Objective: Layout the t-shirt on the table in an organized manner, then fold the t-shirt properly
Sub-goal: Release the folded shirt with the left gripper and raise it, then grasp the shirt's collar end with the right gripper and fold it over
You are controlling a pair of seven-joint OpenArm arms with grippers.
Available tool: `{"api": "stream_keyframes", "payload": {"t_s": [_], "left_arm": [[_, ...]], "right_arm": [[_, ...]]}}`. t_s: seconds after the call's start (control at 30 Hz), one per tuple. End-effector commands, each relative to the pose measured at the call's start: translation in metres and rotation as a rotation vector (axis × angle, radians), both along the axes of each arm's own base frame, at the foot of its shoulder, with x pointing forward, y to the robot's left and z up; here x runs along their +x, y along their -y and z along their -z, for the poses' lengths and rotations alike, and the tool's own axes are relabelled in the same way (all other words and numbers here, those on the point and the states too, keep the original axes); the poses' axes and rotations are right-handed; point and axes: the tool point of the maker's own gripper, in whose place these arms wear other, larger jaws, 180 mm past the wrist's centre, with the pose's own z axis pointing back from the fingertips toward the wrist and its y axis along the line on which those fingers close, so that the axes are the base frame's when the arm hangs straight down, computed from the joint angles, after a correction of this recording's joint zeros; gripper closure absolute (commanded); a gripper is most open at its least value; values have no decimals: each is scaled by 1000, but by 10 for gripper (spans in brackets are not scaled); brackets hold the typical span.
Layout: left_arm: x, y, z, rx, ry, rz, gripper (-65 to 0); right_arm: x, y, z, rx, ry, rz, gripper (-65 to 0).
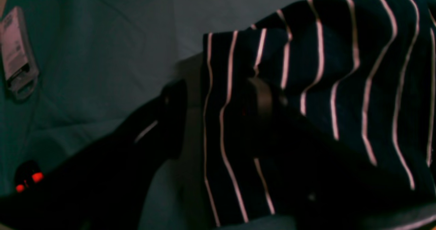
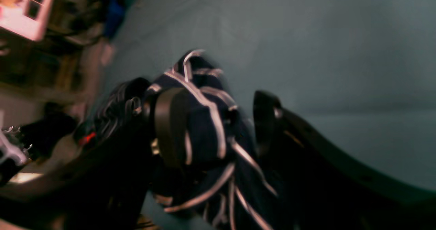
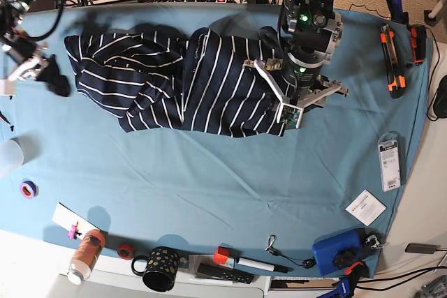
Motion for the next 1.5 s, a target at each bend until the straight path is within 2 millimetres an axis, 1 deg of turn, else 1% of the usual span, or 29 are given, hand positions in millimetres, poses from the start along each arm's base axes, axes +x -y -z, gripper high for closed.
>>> {"api": "stream_keyframes", "payload": {"t_s": [0.0, 0.07, 0.2, 0.3, 0.37, 0.43, 0.47, 0.6, 0.67, 0.73, 0.8, 0.97, 1.13, 1.17, 1.2, 1.23, 1.3, 1.33, 1.47], "left_arm": [[4, 2, -11, -16, 42, -3, -259], [4, 3, -11, -23, 41, -1, -259], [4, 8, -11, -56, 35, 11, -259], [4, 11, -12, -73, 40, 16, -259], [4, 12, -13, -78, 46, 17, -259], [6, 12, -14, -80, 55, 18, -259], [6, 12, -15, -81, 62, 18, -259], [6, 12, -15, -81, 63, 19, -259], [6, 12, -15, -81, 63, 18, -259], [6, 12, -15, -81, 63, 19, -259], [6, 12, -15, -81, 63, 19, -259], [6, 13, -15, -88, 60, 21, -259], [6, 13, -15, -88, 59, 21, -259], [6, 13, -15, -88, 59, 21, -259], [6, 13, -15, -87, 59, 21, -259], [6, 13, -15, -87, 59, 21, -259], [6, 13, -15, -87, 59, 21, -259], [6, 13, -15, -87, 59, 21, -259], [6, 13, -15, -87, 59, 21, -259]], "right_arm": [[8, 0, -6, 4, 21, -13, -318], [9, -14, 13, 34, -29, -58, -318], [5, -35, 43, -15, -141, -140, -318], [-2, -43, 63, -112, -233, -208, -318], [-8, -43, 73, -201, -286, -252, -317], [-9, -40, 75, -294, -312, -283, -317], [-7, -38, 71, -327, -311, -285, -317], [7, -32, 45, -451, -259, -271, -317], [11, -34, 36, -469, -242, -262, -317], [10, -38, 40, -460, -250, -255, -317], [5, -43, 50, -460, -279, -253, -317], [-4, -66, 72, -422, -319, -253, -317], [-6, -90, 80, -358, -313, -256, -317], [-6, -93, 81, -351, -312, -257, -307], [-6, -94, 81, -348, -312, -258, -267], [-6, -94, 81, -350, -311, -257, -204], [-5, -91, 80, -357, -310, -257, -45], [-4, -90, 79, -362, -308, -258, 0], [4, -85, 70, -403, -229, -273, 0]]}}
